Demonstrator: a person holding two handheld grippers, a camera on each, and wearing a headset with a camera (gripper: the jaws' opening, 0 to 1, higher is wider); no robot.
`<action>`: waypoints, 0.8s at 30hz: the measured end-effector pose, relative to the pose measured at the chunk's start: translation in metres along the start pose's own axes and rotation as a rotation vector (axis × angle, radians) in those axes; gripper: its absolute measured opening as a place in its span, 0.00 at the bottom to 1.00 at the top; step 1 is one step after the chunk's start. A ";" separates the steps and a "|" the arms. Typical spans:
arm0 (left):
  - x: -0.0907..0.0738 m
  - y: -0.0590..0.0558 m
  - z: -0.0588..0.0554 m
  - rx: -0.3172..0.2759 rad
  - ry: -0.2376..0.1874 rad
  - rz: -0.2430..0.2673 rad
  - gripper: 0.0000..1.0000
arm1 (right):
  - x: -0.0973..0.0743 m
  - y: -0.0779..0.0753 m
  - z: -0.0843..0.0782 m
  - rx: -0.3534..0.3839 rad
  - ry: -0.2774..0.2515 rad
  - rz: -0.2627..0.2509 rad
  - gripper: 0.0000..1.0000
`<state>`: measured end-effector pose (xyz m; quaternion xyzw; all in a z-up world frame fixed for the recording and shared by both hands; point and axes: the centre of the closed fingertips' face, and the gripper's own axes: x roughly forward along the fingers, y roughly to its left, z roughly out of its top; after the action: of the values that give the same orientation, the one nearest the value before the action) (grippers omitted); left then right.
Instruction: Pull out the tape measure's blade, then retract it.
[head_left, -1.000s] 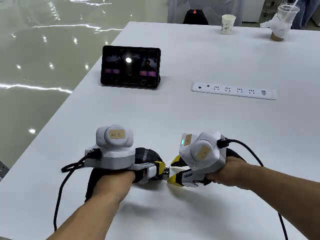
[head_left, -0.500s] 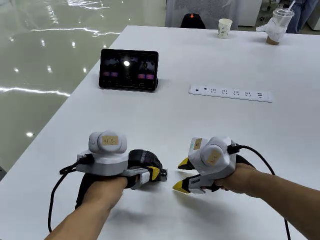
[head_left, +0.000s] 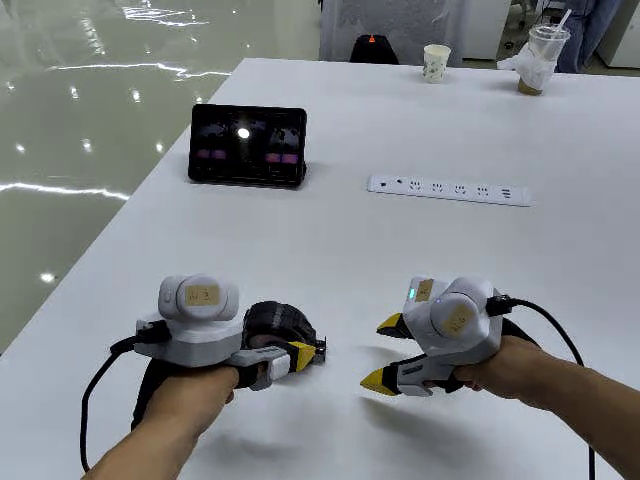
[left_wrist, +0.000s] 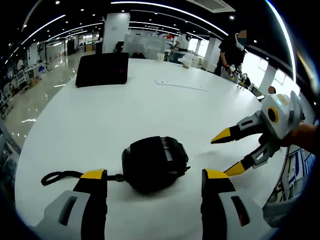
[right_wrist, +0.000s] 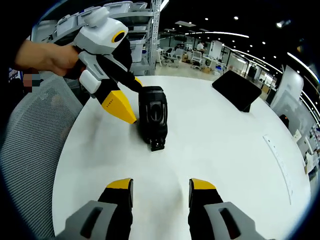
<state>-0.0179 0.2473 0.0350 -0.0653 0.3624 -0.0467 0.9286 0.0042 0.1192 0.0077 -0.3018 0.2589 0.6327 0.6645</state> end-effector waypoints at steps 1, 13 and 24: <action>0.000 0.000 0.000 0.008 -0.004 -0.005 0.74 | -0.002 0.000 -0.002 0.012 0.002 -0.004 0.43; -0.007 -0.004 -0.005 0.077 -0.017 -0.043 0.77 | -0.029 -0.006 -0.016 0.097 -0.015 -0.070 0.51; -0.017 -0.009 -0.003 0.137 -0.064 -0.102 0.77 | -0.054 -0.005 -0.026 0.193 -0.058 -0.142 0.58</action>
<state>-0.0324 0.2408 0.0456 -0.0212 0.3246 -0.1165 0.9384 0.0069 0.0633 0.0298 -0.2357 0.2774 0.5645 0.7408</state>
